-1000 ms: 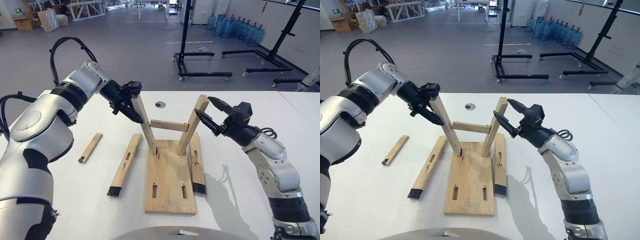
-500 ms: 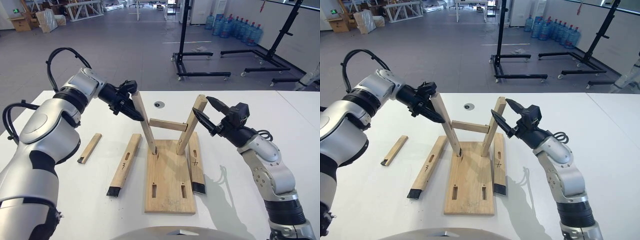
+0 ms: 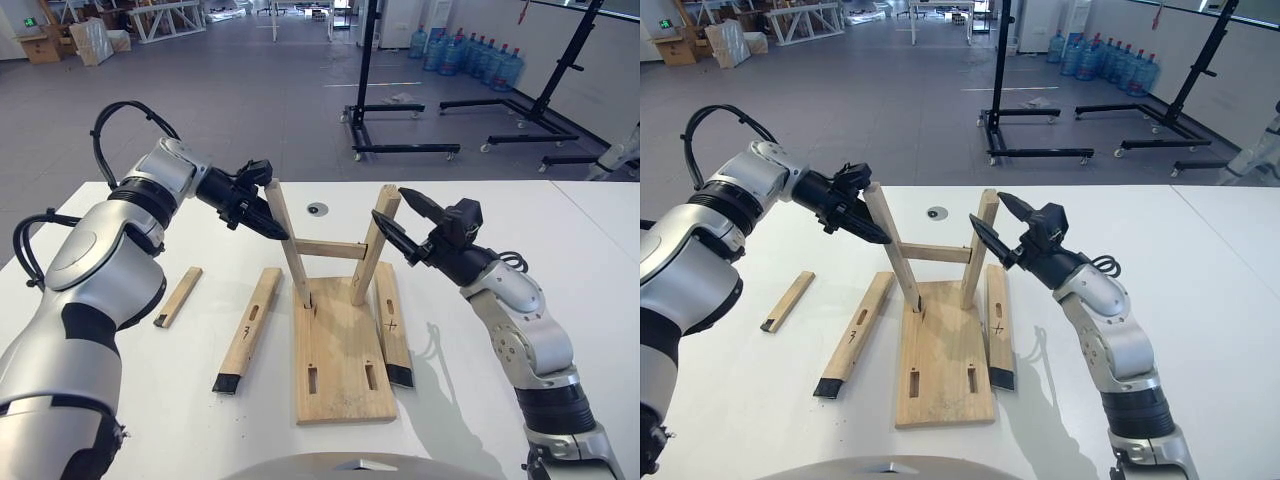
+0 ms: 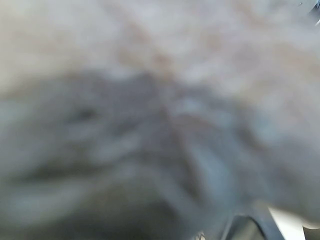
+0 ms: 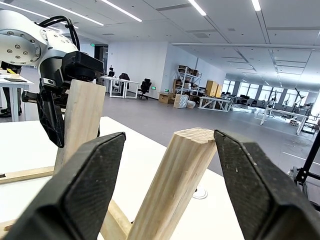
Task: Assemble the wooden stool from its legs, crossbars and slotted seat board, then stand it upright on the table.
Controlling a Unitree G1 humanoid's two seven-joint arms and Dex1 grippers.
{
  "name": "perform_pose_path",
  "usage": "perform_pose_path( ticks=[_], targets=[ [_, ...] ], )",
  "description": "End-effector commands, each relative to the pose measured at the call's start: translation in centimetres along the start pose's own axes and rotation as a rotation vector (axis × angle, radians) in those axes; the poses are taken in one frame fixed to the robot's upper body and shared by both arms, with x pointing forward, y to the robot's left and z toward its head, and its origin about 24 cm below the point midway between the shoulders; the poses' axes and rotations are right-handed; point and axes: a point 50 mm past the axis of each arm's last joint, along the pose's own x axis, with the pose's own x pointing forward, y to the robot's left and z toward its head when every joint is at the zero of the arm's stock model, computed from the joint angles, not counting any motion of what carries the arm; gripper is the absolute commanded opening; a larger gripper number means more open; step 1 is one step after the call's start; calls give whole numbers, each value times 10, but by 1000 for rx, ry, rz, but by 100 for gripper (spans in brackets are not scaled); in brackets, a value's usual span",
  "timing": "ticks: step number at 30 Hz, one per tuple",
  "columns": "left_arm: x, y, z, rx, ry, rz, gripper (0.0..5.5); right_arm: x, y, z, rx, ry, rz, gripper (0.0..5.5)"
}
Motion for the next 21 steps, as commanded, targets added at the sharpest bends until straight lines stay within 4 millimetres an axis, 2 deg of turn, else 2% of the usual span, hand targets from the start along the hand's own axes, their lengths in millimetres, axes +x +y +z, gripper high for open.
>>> perform_pose_path(
  ticks=[1,6,11,17,21],
  targets=[
    [23,4,-40,-85,221,-20,201,3,63,-53,234,238,303,322],
    [24,4,-32,-56,235,-19,201,10,99,-54,347,233,461,322],
    [26,4,-24,-20,258,-23,201,20,123,-60,440,230,567,322],
    [32,4,-28,17,368,-48,201,42,139,-53,514,173,656,322],
    [34,3,-36,28,435,-62,202,42,131,-54,499,166,618,322]
  ],
)
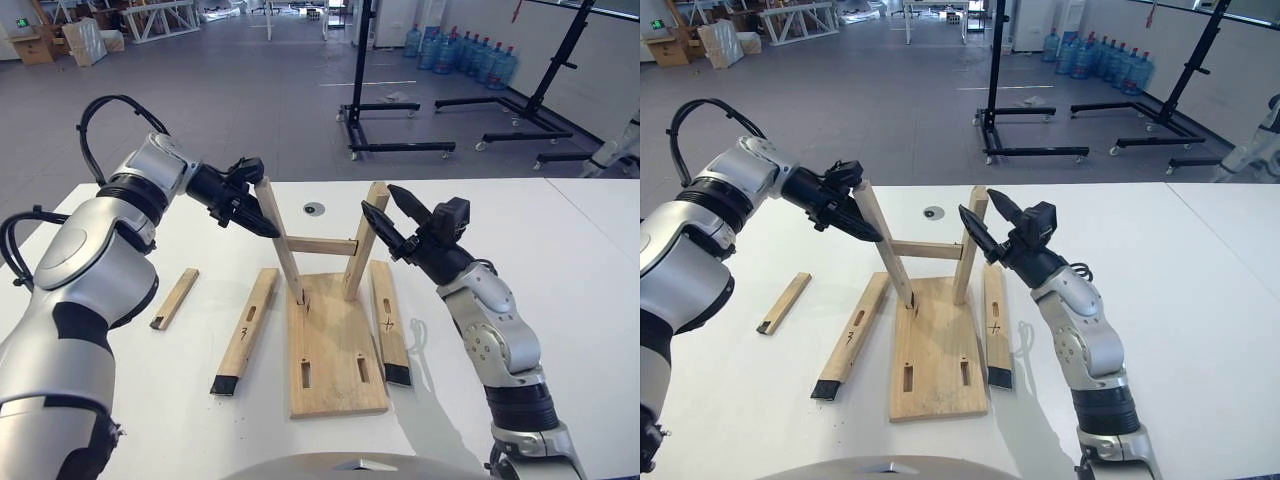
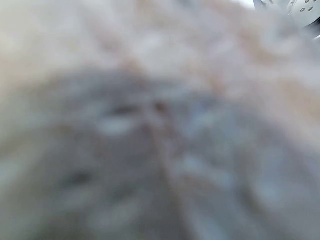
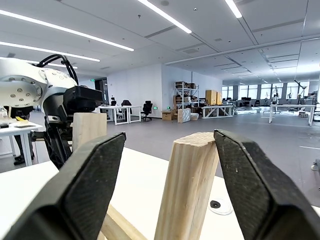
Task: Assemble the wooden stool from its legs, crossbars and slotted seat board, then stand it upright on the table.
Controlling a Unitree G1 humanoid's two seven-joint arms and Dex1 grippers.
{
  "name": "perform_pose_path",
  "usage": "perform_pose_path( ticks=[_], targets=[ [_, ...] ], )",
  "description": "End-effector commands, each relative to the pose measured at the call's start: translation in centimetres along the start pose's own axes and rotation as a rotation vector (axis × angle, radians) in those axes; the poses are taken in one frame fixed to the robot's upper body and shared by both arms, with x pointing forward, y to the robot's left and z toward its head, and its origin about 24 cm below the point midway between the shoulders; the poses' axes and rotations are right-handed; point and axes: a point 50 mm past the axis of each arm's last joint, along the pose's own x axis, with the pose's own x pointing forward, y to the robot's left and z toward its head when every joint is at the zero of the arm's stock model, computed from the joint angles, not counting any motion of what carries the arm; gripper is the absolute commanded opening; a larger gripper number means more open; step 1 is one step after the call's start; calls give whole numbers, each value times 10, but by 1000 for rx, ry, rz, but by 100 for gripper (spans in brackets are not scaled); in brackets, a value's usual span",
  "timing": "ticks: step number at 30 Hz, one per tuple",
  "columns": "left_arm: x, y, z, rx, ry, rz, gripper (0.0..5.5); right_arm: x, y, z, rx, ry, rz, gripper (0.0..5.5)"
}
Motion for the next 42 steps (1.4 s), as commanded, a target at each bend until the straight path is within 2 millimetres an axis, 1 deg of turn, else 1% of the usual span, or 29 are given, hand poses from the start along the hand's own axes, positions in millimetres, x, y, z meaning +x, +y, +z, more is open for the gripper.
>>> perform_pose_path(
  ticks=[1,2,3,5,7,10,12,15,17,20,22,24,26,29,30,31,35,42],
  targets=[
    [47,2,-38,34,412,-94,202,5,97,-74,322,372,566,322],
    [48,2,-42,31,425,-100,202,1,92,-74,313,373,539,322],
    [52,1,-46,25,430,-114,202,-4,80,-69,296,351,475,322],
    [57,0,-52,14,432,-135,202,-13,56,-53,255,282,358,322],
    [56,0,-58,-1,438,-136,203,-21,34,-29,248,169,263,322],
    [49,0,-66,-28,441,-115,203,-29,15,3,225,43,207,322],
    [43,1,-70,-39,450,-101,203,-32,6,17,205,-12,173,322],
    [40,0,-80,-57,460,-96,203,-33,-4,30,204,-74,136,322],
    [40,-1,-85,-66,466,-99,203,-31,-5,33,203,-82,149,322],
    [46,-1,-86,-78,443,-108,203,-26,-3,40,235,-152,159,322],
    [48,-1,-85,-82,422,-109,203,-23,-4,40,242,-160,160,322],
    [47,0,-78,-81,384,-98,203,-22,-4,39,251,-162,153,322],
    [44,2,-67,-61,314,-80,203,-23,-4,38,257,-167,143,322],
    [31,5,-41,-14,202,-37,203,-28,-6,39,247,-175,120,322],
    [25,5,-32,-2,175,-18,240,-30,-7,41,242,-181,112,322],
    [19,5,-25,10,158,-1,260,-31,-8,42,238,-189,106,322],
    [2,5,7,81,88,54,320,-33,-11,45,240,-227,86,322],
    [-21,-2,46,180,-12,110,402,-37,-13,43,227,-220,56,322]
  ],
)
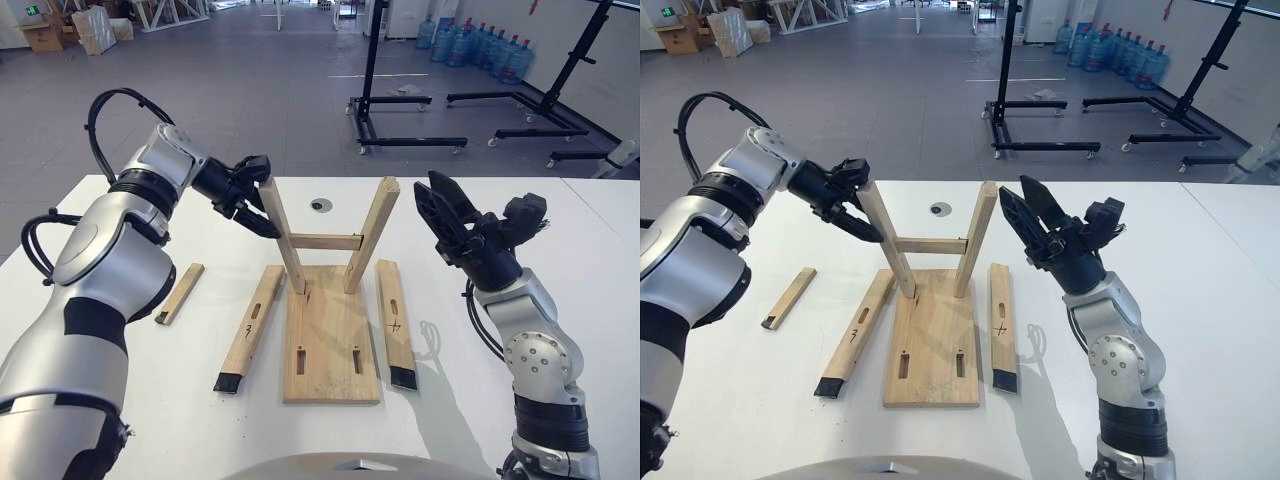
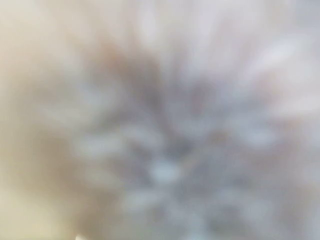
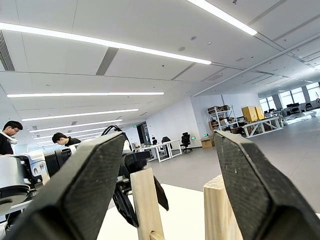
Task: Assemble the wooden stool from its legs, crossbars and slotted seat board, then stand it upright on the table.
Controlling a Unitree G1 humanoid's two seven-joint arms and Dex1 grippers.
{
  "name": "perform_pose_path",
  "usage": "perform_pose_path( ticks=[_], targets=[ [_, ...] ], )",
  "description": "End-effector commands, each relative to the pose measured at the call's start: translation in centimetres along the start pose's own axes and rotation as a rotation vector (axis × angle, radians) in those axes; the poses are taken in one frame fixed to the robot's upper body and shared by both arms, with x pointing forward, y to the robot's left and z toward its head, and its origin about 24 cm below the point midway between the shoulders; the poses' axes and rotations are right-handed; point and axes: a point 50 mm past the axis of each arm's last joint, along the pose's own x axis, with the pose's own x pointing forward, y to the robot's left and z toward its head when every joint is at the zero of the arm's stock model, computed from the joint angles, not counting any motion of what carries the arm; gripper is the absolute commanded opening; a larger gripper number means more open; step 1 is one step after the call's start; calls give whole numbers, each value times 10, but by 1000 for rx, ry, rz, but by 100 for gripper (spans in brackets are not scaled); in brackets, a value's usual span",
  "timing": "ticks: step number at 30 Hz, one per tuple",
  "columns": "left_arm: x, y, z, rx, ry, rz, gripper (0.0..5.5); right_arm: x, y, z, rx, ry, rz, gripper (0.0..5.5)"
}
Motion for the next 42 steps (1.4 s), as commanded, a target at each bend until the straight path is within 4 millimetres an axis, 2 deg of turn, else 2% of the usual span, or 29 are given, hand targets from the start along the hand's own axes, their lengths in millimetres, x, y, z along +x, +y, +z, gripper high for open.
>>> perform_pose_path(
  ticks=[1,5,8,10,12,13,15,16,17,19,21,22,24,27,30,33,42],
  targets=[
    [-20,-2,33,86,-56,46,418,-3,-1,2,-25,-5,-24,322],
    [-44,-6,61,172,-147,102,418,-5,-3,5,-38,-12,-35,322],
    [-66,-10,65,205,-187,158,418,-5,-2,9,-48,-29,-30,322],
    [-91,-15,61,228,-275,223,418,-5,-2,14,-57,-51,-30,322],
    [-117,-18,47,289,-364,360,418,-4,-3,19,-66,-74,-36,322],
    [-129,-15,31,297,-391,524,418,-5,-4,21,-62,-87,-43,322],
    [-149,-15,-22,208,-403,845,418,-8,-7,23,-61,-82,-65,322],
    [-148,-19,-58,105,-401,957,418,-11,-9,24,-65,-69,-82,322],
    [-142,-24,-89,1,-398,1024,418,-14,-12,26,-71,-55,-96,322],
    [-102,-42,-153,-235,-390,1054,418,-18,-17,32,-89,-43,-116,322],
    [-55,-63,-189,-399,-385,1009,418,-18,-20,37,-101,-40,-121,322],
    [-35,-75,-200,-465,-383,987,418,-14,-21,37,-101,-36,-109,322],
    [-5,-91,-210,-575,-351,977,418,-8,-21,37,-96,-26,-89,322],
    [17,-109,-220,-681,-244,1036,418,-7,-21,33,-89,2,-84,322],
    [29,-129,-229,-750,-145,1080,418,-9,-19,32,-84,16,-86,322],
    [35,-140,-233,-780,-83,1101,418,-9,-16,33,-82,23,-81,322],
    [51,-159,-251,-876,-57,1046,276,-7,-12,31,-78,35,-74,322]
  ],
)
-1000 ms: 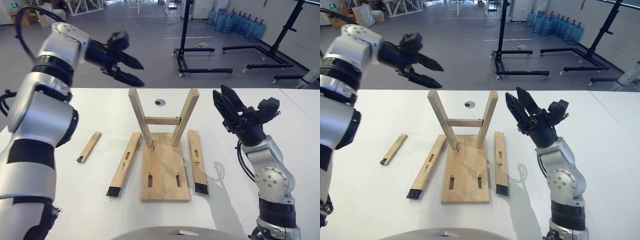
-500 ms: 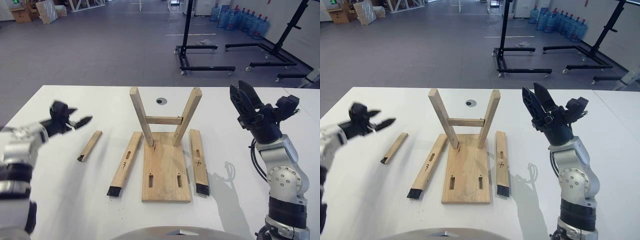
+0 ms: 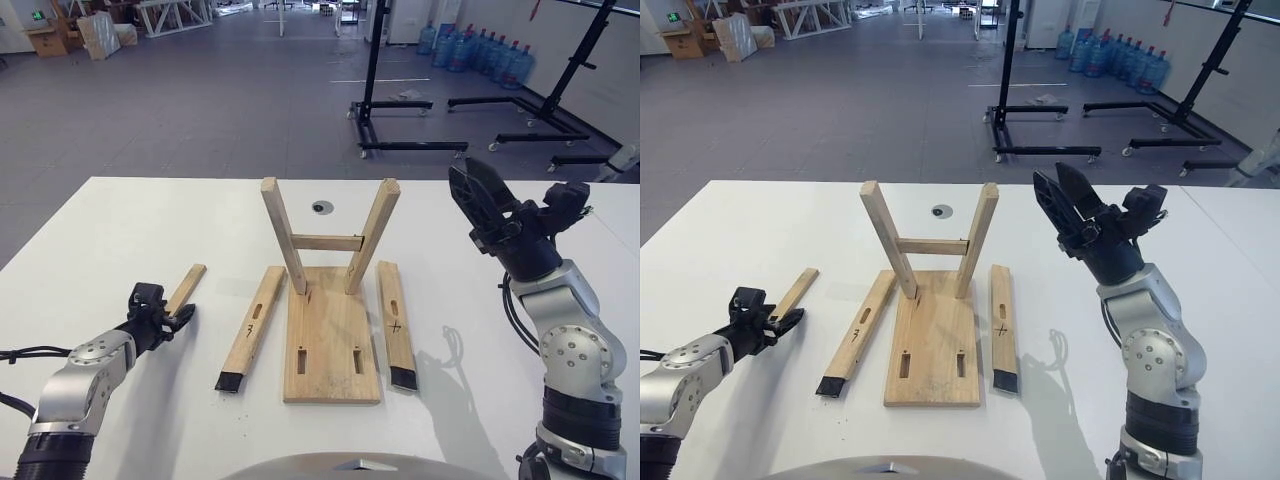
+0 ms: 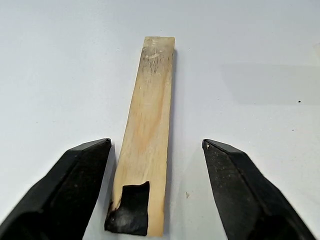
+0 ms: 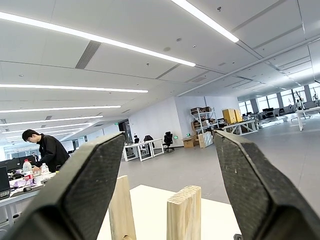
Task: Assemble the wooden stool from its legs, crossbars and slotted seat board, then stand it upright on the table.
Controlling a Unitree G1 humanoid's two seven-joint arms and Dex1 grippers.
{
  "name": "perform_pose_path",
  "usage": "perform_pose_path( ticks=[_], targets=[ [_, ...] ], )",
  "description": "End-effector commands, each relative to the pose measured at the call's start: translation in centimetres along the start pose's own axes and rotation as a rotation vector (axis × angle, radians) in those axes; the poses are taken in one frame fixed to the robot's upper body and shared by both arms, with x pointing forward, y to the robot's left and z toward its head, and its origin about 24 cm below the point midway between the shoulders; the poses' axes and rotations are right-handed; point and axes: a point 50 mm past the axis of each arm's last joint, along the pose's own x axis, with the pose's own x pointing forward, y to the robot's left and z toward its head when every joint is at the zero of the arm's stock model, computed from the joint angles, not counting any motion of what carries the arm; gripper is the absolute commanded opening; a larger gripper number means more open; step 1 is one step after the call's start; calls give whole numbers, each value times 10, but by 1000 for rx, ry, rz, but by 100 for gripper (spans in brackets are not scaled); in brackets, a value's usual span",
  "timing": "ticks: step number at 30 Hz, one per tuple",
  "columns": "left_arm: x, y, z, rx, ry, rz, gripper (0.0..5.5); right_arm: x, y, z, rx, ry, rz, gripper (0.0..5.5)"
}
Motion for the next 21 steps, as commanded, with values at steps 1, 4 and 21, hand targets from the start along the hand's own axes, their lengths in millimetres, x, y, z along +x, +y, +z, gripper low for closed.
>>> perform_pose_path(
  ticks=[1,4,21],
  targets=[
    [0,-6,-34,-23,134,-29,262,1,2,-1,2,22,8,322],
    [3,-10,-35,-11,136,-48,220,1,1,-1,5,23,9,322],
    [-55,-41,83,-69,-864,-245,128,4,17,-18,198,128,152,322]
  ],
)
